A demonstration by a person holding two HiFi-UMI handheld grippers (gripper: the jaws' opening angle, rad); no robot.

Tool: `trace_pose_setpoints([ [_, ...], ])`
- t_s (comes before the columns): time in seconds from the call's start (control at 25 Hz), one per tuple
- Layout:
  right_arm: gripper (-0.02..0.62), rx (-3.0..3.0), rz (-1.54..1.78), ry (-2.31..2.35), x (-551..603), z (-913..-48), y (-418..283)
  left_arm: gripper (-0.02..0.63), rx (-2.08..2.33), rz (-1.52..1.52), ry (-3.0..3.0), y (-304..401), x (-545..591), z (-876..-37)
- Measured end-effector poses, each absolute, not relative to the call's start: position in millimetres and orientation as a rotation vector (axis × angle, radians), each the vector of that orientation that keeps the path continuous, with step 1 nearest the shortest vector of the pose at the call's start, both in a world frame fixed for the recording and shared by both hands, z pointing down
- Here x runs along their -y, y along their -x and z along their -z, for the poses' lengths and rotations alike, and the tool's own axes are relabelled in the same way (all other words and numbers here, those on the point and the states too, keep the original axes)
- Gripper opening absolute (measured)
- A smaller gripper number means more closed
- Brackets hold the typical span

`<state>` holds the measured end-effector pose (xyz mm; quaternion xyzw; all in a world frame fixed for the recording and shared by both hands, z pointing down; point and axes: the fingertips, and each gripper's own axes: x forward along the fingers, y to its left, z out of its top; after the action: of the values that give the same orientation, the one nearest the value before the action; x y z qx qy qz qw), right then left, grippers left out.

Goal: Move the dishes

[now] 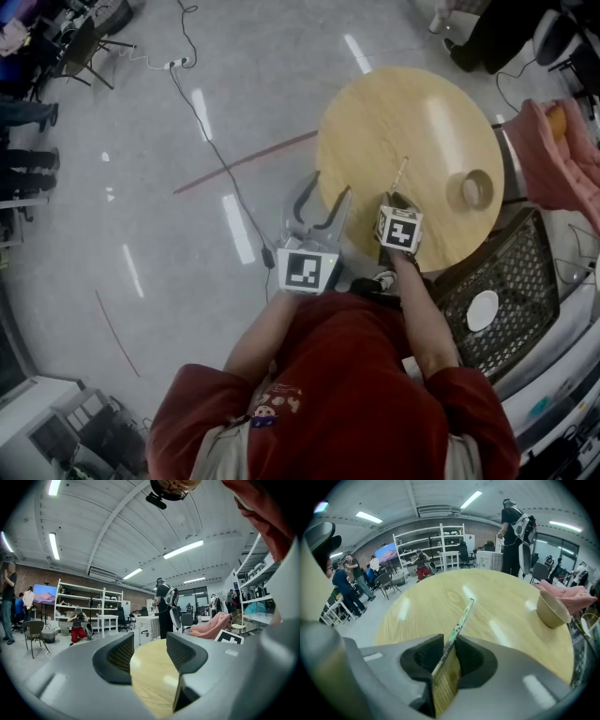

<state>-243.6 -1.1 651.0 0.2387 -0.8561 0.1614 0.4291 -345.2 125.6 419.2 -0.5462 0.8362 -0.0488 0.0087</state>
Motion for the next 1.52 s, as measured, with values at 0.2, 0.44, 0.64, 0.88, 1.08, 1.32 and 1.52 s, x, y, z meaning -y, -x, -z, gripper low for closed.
trace_pose_setpoints([
  [0.2,0.049,2.143,-0.365,-0.553,-5.8,-653.5,249.5,0.225,-2.617,0.135,1.709,346.7,-126.9,-420.6],
  [0.44,0.04,2.141,-0.335,-0.548,-5.8,-652.3,249.1,0.225,-2.614,0.136,1.721,344.9,-125.4,-421.6],
  [0.64,0.023,2.139,-0.329,-0.557,-10.7,-646.0,243.8,0.225,-2.591,0.139,1.739,341.3,-122.5,-418.4],
  [0.88,0.023,2.14,-0.346,-0.622,-1.1,-635.8,225.8,0.225,-2.55,0.13,1.78,334.1,-112.2,-409.3],
  [1.08,0.023,2.138,-0.364,-0.698,15.0,-629.9,201.3,0.225,-2.492,0.122,1.848,315.3,-93.4,-404.5],
  [1.32,0.023,2.151,-0.387,-0.79,28.7,-614.2,169.1,0.225,-2.402,0.102,1.946,283.2,-70.7,-398.8],
  [1.52,0.023,2.14,-0.414,-0.892,44.7,-606.2,131.6,0.225,-2.308,0.072,2.029,250.8,-46.8,-393.8],
])
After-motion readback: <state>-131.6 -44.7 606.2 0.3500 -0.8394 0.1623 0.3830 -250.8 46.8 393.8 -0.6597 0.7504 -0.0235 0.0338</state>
